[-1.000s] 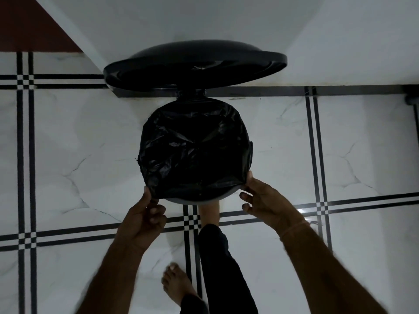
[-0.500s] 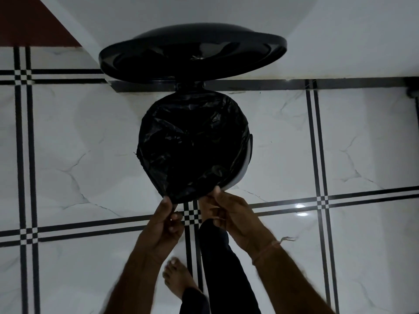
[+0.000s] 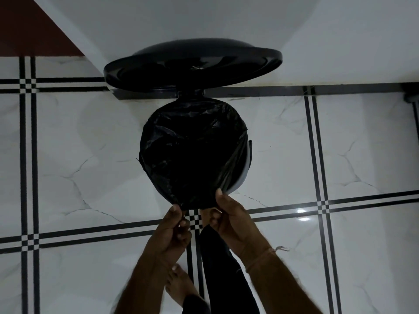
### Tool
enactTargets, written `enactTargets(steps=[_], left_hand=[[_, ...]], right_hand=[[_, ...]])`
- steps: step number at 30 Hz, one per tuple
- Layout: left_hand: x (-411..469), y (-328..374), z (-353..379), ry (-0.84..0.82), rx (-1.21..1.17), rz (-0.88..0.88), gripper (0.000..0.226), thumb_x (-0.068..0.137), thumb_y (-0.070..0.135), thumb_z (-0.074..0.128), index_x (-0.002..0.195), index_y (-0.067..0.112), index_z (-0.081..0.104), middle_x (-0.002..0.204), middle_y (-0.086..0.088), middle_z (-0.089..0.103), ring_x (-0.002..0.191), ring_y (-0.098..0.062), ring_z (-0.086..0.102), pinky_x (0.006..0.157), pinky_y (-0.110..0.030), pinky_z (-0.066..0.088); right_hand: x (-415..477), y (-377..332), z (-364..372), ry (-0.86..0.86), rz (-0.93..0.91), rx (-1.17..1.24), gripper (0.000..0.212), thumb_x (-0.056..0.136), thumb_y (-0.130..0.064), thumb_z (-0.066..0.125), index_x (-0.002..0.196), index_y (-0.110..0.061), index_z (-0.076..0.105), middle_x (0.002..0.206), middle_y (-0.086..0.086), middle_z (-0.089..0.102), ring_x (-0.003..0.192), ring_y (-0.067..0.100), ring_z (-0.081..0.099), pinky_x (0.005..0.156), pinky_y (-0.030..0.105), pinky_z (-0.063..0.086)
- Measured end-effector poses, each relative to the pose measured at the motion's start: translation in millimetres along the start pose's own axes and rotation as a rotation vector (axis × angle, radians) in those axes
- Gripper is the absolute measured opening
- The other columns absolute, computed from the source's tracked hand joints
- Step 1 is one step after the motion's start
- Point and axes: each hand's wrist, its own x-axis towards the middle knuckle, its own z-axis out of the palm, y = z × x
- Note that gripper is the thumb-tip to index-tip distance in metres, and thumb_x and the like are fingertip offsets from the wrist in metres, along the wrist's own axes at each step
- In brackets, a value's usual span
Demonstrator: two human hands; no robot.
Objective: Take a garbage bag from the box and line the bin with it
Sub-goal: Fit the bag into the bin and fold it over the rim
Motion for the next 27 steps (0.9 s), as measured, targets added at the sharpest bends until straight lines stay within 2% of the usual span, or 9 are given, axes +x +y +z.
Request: enactTargets(steps=[4,9,12,15,20,21,24,25,27], left_hand=[[3,0,1,-0.008,-0.001,0.005,0.062,0.049,0.027,0.1,0.098,0.021,0.063,0.083,0.01,0.058,0.051,-0.002,0.055,0.038,-0.015,0.037],[0,-4,10,0.106,-0.007,0.009,0.018,0.075,0.016,0.067,0.091,0.022,0.062,0.085,0.009,0.057,0.05,-0.003,0.06,0.037,-0.015,0.035],[1,-4,13,0.158,0.026,-0.004,0.015,0.078,0.012,0.065,0.09,0.021,0.061,0.086,0.007,0.059,0.051,-0.004,0.061,0.037,-0.016,0.034],[1,-4,16,0.163,0.003,-0.033,0.015,0.079,0.011,0.065,0.089,0.021,0.061,0.087,0.006,0.061,0.052,-0.006,0.062,0.036,-0.016,0.035],[6,-13,11,0.085,-0.183,-0.043,0.012,0.1,0.015,0.054,0.093,0.017,0.064,0.083,0.002,0.065,0.059,-0.009,0.062,0.039,-0.018,0.038],[6,-15,14,0.038,-0.232,-0.031,0.004,0.095,0.016,0.062,0.095,0.016,0.066,0.083,0.001,0.066,0.06,-0.009,0.062,0.039,-0.018,0.039],[14,-21,16,-0.082,-0.346,0.022,0.018,0.077,0.018,0.083,0.092,0.013,0.074,0.088,0.0,0.069,0.061,-0.01,0.063,0.04,-0.018,0.041],[14,-20,18,-0.102,-0.352,0.035,0.012,0.087,0.025,0.073,0.091,0.014,0.076,0.09,0.001,0.069,0.062,-0.009,0.062,0.041,-0.017,0.04],[19,-21,16,-0.109,-0.343,0.051,0.035,0.098,0.04,0.05,0.094,0.017,0.075,0.092,0.004,0.069,0.063,-0.007,0.059,0.042,-0.016,0.038]], right_hand=[[-3,3,-1,0.046,0.012,0.053,0.048,0.092,-0.043,0.068,0.125,-0.008,0.066,0.087,0.003,0.063,0.067,0.01,0.058,0.056,0.022,0.047],[-3,3,-3,0.097,-0.019,0.221,0.032,0.088,-0.04,0.063,0.104,-0.013,0.07,0.07,-0.002,0.057,0.055,0.006,0.054,0.047,0.017,0.04],[2,1,-2,0.159,-0.032,0.323,0.028,0.091,-0.037,0.06,0.083,-0.015,0.075,0.061,-0.004,0.053,0.048,0.004,0.048,0.042,0.016,0.037],[8,2,0,0.209,-0.034,0.376,0.039,0.1,-0.04,0.053,0.078,-0.016,0.075,0.058,-0.005,0.054,0.046,0.004,0.047,0.04,0.017,0.033],[13,5,-5,0.179,-0.027,0.496,0.032,0.088,-0.044,0.06,0.08,-0.015,0.07,0.066,-0.004,0.056,0.053,0.008,0.046,0.046,0.019,0.032],[15,4,-6,0.171,-0.017,0.519,0.033,0.089,-0.045,0.059,0.079,-0.015,0.07,0.066,-0.004,0.057,0.052,0.007,0.047,0.046,0.018,0.031],[25,2,-11,0.108,0.003,0.558,0.049,0.102,-0.046,0.048,0.076,-0.015,0.076,0.071,-0.004,0.061,0.05,0.006,0.048,0.048,0.017,0.027],[28,3,-14,0.083,0.009,0.569,0.053,0.104,-0.047,0.044,0.079,-0.014,0.077,0.073,-0.004,0.062,0.049,0.006,0.048,0.049,0.016,0.025],[32,2,-20,0.062,0.013,0.575,0.052,0.104,-0.047,0.043,0.084,-0.013,0.076,0.074,-0.003,0.063,0.048,0.005,0.047,0.049,0.015,0.023]])
